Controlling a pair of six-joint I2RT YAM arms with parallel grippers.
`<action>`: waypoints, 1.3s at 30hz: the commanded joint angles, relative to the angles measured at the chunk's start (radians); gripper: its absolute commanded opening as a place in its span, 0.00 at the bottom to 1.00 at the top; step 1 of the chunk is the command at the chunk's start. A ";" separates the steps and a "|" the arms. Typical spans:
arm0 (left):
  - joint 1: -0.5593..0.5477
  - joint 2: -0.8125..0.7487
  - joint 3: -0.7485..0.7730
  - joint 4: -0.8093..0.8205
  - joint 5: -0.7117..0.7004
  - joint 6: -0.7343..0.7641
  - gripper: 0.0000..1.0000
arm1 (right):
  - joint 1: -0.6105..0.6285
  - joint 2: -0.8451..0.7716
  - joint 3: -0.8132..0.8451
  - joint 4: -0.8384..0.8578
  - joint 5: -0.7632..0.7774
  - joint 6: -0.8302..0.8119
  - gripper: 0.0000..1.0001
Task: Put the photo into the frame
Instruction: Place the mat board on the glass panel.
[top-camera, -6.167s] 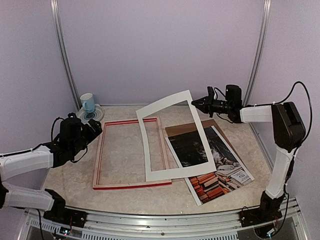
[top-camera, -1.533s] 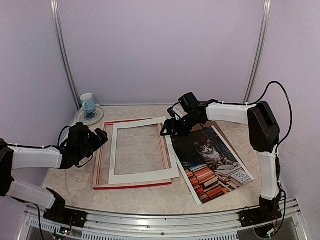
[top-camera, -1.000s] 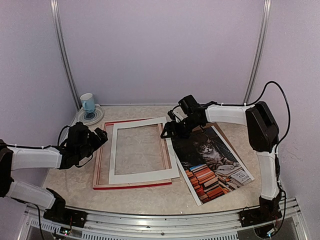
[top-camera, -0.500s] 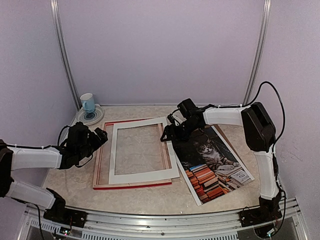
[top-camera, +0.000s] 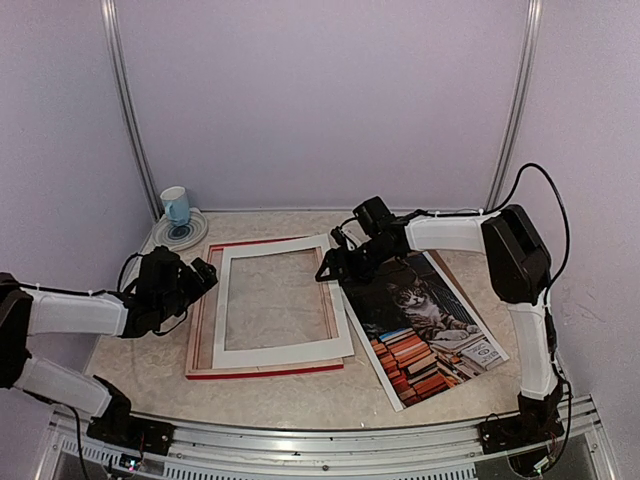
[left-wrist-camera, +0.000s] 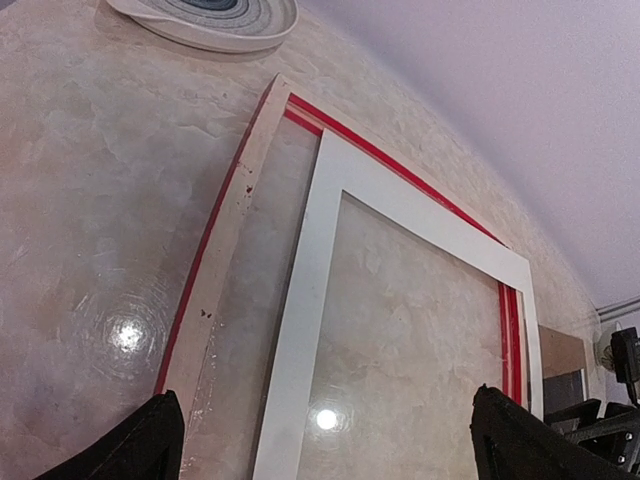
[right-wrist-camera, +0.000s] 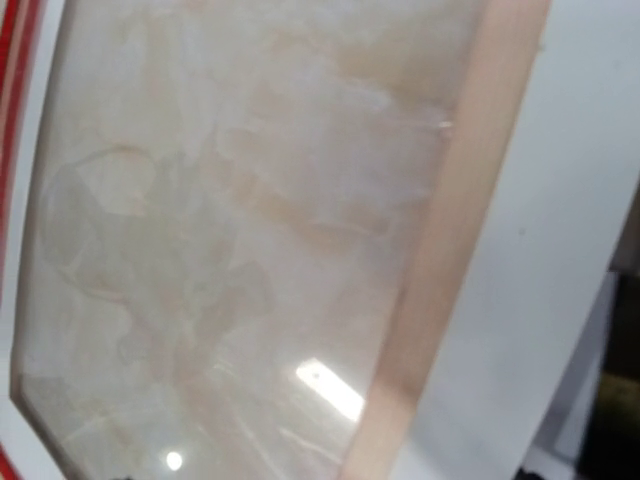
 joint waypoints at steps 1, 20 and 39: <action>0.003 0.021 -0.015 0.038 0.016 -0.009 0.99 | 0.025 0.025 0.024 0.036 -0.044 0.021 0.80; 0.007 0.014 -0.030 0.042 0.016 -0.010 0.99 | 0.070 0.102 0.139 0.012 -0.072 0.036 0.80; 0.014 0.031 -0.034 0.052 0.017 -0.010 0.99 | 0.064 0.026 0.133 -0.086 0.062 -0.049 0.82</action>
